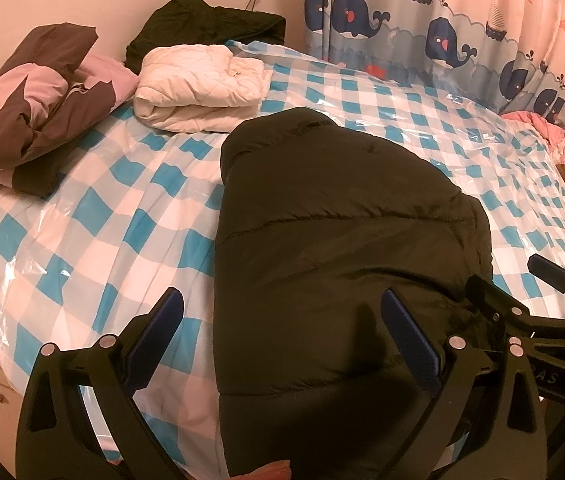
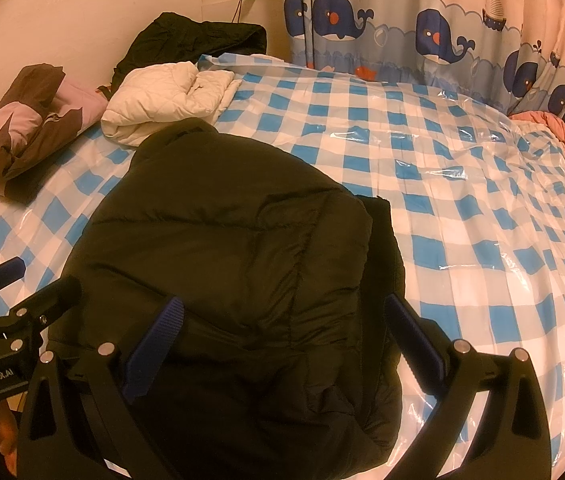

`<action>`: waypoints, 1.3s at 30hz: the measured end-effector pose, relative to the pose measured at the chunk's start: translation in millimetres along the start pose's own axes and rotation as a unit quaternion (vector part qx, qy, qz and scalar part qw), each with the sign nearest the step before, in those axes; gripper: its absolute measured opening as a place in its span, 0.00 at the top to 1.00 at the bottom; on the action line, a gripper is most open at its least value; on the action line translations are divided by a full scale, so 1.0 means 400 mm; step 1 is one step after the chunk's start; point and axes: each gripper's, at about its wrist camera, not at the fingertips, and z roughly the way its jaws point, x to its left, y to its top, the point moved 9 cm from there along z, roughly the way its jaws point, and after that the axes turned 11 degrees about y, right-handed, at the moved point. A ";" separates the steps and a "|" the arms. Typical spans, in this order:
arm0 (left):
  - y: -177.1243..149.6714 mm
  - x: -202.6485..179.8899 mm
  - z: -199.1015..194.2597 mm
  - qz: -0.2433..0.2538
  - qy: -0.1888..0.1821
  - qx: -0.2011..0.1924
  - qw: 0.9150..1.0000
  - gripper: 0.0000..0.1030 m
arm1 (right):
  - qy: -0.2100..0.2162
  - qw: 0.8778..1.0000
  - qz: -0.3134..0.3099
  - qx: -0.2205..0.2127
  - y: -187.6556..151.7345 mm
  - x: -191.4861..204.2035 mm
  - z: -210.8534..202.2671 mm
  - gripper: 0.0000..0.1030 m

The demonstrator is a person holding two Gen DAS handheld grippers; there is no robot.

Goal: Fold large clothes

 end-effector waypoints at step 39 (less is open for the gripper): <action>0.027 -0.007 0.029 0.016 0.005 0.015 1.000 0.08 | -0.010 1.000 0.011 0.005 -0.018 -0.056 -0.020 0.06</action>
